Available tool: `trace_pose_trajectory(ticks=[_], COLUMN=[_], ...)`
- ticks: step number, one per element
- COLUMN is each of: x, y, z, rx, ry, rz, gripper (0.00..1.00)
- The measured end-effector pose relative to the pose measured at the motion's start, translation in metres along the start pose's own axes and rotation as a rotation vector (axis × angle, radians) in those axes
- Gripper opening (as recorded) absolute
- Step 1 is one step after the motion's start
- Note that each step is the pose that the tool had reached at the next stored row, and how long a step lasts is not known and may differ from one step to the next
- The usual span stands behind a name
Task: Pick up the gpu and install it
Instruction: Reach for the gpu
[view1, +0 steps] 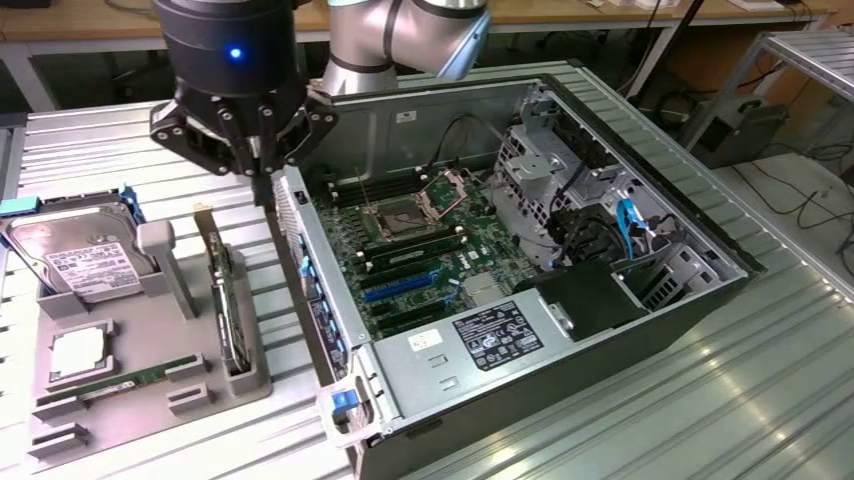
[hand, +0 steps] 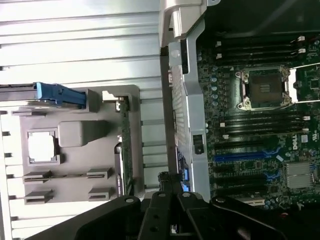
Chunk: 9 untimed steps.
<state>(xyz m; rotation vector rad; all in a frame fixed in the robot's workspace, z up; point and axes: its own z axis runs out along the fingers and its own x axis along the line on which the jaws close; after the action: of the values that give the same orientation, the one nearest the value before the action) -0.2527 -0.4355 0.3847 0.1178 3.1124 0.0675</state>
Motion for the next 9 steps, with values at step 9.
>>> trace_pose_trajectory(ticks=[9], x=[0.043], y=[-0.0074], z=[0.0122], rx=[0.0000], ry=[0.0000], rz=[0.000], gripper=[0.11])
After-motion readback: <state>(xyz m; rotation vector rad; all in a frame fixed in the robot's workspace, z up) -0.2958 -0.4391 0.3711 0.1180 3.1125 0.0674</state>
